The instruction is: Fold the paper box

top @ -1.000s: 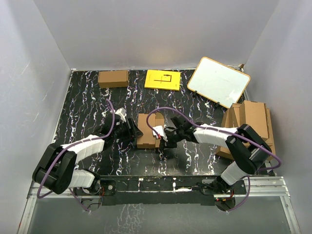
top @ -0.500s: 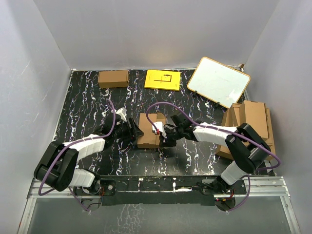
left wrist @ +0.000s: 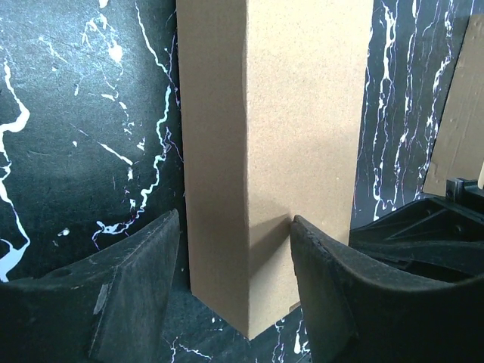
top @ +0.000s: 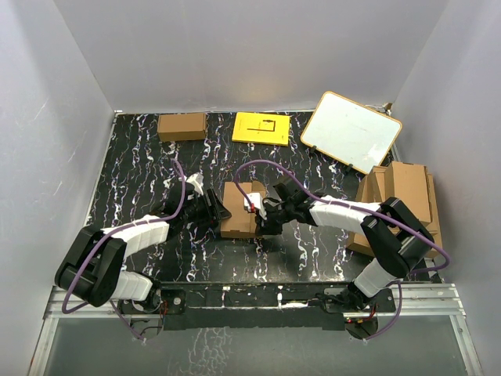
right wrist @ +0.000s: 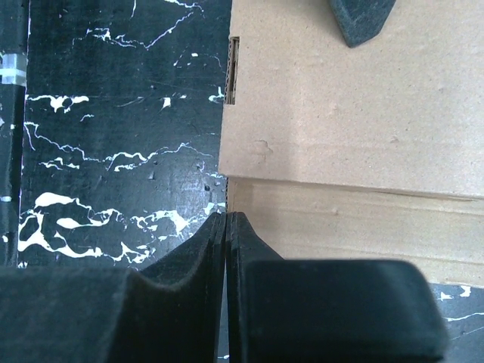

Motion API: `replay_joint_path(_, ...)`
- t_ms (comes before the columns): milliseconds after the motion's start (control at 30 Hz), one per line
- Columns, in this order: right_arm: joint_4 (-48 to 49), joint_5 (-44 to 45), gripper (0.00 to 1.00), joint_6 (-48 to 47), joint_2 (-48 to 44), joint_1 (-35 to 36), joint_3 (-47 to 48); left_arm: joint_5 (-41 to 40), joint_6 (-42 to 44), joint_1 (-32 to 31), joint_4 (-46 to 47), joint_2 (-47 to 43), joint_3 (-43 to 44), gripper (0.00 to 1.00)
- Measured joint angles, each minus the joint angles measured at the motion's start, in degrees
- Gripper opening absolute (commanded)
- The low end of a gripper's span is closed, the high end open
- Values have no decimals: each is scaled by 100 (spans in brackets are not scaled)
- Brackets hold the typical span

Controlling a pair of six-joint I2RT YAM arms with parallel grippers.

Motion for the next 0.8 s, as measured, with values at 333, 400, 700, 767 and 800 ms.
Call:
replay_joint_path(333, -35, 22, 8, 109, 11, 72, 96, 22, -208, -2, -35, 2, 0, 56)
replay_joint_path(400, -39, 26, 8, 122, 17, 101, 131, 24, -249, -2, -42, 2, 0, 56)
replay_joint_path(700, -46, 44, 9, 210, 90, 162, 267, -11, -341, -83, -44, 2, 4, 58)
replay_joint_path(767, -61, 46, 18, 201, 90, 162, 278, -20, -337, -105, -87, 2, 11, 60)
replay_joint_path(800, -79, 46, 22, 195, 90, 162, 280, -28, -330, -109, -120, 2, 26, 61)
